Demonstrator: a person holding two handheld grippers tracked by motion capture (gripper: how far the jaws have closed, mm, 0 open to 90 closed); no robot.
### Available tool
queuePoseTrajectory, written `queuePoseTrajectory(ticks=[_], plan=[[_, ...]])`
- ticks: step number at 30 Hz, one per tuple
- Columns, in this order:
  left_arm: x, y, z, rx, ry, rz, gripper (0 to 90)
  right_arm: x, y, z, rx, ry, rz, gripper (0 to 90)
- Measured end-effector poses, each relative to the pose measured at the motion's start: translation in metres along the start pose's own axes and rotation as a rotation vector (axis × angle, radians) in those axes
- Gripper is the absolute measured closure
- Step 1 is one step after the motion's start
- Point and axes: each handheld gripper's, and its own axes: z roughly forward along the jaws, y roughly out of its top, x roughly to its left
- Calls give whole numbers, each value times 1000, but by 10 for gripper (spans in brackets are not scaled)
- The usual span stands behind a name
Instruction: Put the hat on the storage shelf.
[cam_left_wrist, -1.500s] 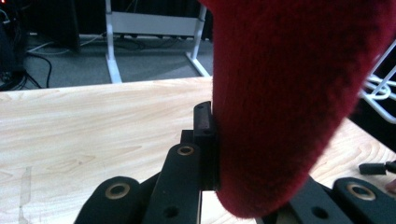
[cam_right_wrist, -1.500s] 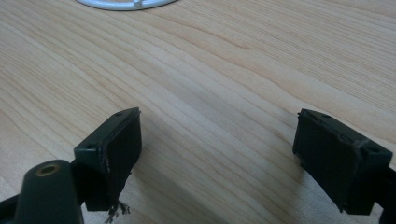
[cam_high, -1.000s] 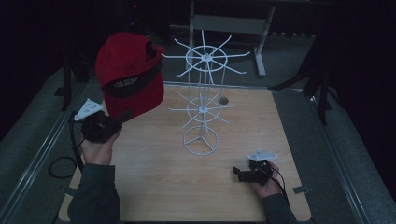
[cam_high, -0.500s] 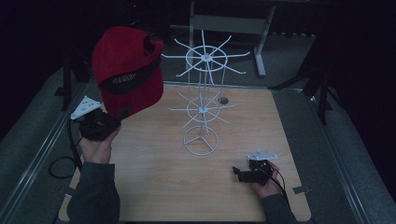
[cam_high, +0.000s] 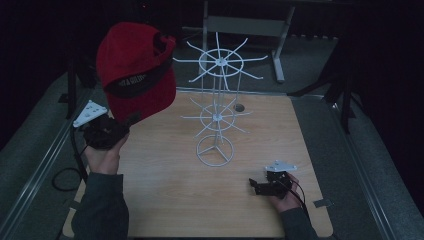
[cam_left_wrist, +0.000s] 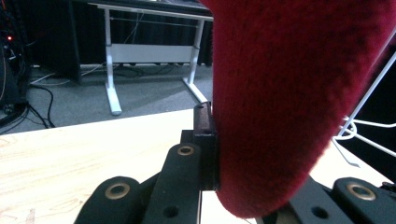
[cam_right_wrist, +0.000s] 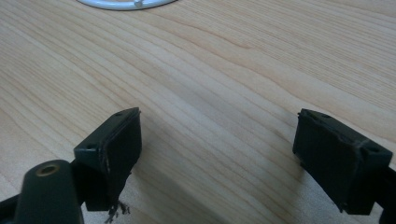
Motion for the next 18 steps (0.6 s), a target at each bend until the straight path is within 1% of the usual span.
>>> queuePoseTrajectory(ticks=[12,18], plan=[[-4,3,-6,-24,-17,0,859,0,0,0,0,0,0,153],[-7,5,-9,-30,-26,8,859,0,0,0,0,0,0,153]])
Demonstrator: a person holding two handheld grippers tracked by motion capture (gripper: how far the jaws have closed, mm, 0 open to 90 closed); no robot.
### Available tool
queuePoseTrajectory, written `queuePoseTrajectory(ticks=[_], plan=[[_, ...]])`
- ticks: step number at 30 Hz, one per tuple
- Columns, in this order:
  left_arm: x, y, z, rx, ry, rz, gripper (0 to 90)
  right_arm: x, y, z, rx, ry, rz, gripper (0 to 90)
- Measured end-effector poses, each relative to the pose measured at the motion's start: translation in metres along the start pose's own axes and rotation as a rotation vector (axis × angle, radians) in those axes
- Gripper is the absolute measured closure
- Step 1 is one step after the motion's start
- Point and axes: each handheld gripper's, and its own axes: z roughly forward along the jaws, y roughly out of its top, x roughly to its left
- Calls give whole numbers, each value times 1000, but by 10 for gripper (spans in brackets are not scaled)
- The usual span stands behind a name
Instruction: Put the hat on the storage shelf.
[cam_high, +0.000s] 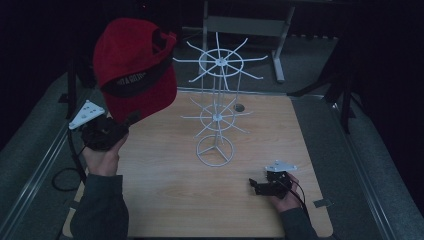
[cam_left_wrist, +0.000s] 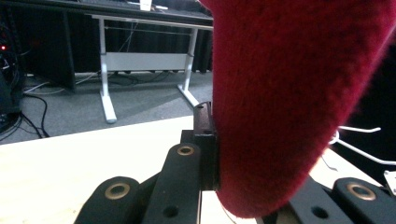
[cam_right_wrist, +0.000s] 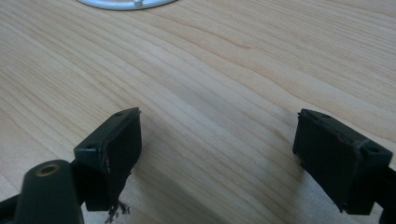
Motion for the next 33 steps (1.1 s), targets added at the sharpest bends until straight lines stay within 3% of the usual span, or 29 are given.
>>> queuePoseTrajectory(ticks=[16,33], plan=[[-9,-2,-2,1,-21,20,859,0,0,0,0,0,0,153],[-10,-2,-8,-21,-33,11,859,0,0,0,0,-1,1,153]])
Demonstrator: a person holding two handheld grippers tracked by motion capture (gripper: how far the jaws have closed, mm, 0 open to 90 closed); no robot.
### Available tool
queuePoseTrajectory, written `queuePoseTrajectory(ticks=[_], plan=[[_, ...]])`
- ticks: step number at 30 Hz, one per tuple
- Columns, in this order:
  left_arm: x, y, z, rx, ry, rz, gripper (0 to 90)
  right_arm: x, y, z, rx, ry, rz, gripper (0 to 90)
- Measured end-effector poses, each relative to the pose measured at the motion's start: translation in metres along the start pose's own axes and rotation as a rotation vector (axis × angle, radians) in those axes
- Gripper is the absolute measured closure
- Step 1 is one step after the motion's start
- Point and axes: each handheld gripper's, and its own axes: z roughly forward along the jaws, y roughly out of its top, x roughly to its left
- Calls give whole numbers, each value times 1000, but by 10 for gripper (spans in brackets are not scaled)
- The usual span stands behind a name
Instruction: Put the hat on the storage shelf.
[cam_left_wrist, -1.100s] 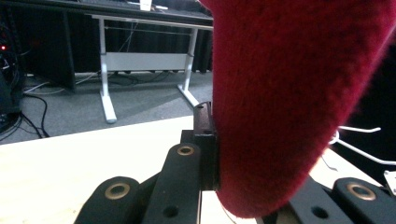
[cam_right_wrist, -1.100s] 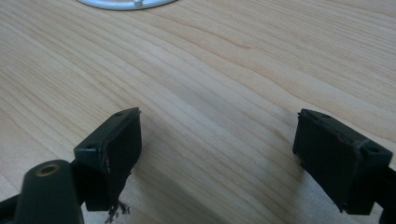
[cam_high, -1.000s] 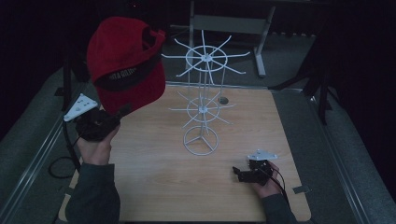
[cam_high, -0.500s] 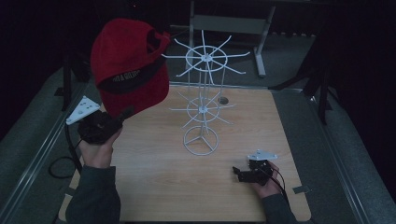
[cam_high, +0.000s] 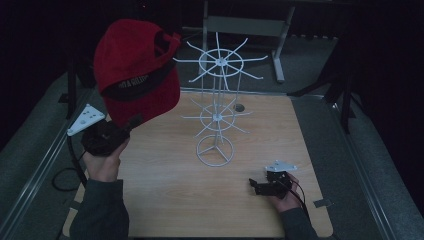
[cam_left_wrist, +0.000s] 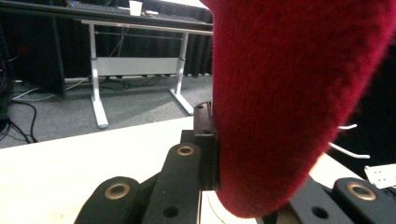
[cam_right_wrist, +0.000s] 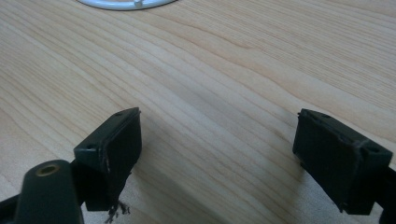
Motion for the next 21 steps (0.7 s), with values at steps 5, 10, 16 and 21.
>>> queuePoseTrajectory(ticks=[5,10,16,21], plan=[[-2,-1,0,6,-6,7,858,0,0,0,0,0,-1,153],[-3,-2,1,6,-12,5,858,0,0,0,0,0,-2,153],[-4,-6,2,9,-11,4,858,0,0,0,0,0,-1,153],[-5,-8,2,12,-17,-1,858,0,0,0,0,0,-1,153]])
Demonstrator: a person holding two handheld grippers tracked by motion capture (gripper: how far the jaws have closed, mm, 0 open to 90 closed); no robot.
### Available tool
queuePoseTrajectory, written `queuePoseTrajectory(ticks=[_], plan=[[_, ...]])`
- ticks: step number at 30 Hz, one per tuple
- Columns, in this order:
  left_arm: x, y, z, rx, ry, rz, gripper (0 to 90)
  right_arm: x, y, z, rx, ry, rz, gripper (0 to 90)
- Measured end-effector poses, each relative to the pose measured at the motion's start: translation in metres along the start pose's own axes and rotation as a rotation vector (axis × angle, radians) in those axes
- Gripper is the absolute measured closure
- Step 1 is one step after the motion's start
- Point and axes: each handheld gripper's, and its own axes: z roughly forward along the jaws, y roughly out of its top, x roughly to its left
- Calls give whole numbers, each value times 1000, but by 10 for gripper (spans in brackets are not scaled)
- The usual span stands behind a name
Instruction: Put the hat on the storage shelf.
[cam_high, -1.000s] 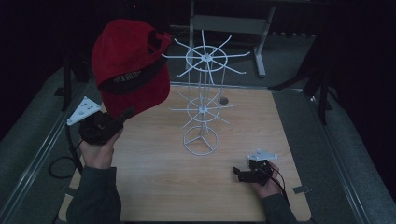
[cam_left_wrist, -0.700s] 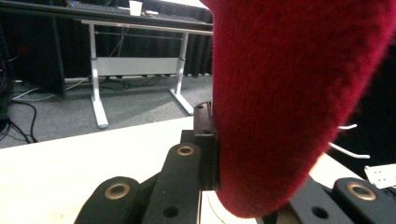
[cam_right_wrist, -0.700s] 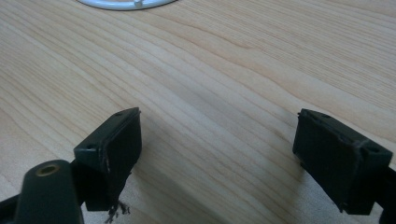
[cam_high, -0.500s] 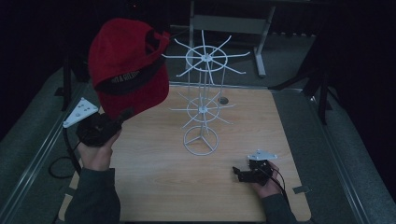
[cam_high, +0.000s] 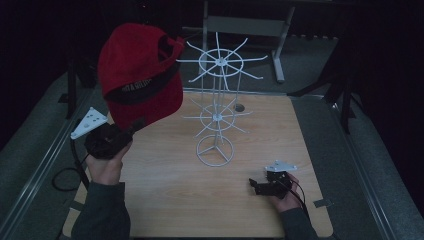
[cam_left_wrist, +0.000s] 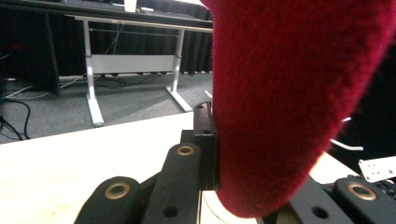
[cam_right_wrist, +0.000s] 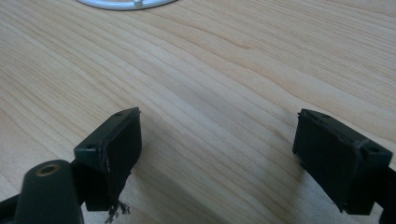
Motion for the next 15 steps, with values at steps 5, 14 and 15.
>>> queuePoseTrajectory(ticks=[5,14,15], plan=[[1,-3,0,3,-4,-2,858,0,0,0,0,0,0,153],[1,-9,2,10,-19,-12,858,0,0,0,0,0,-1,153],[1,-11,3,14,-19,-15,858,0,0,0,0,0,-1,153]])
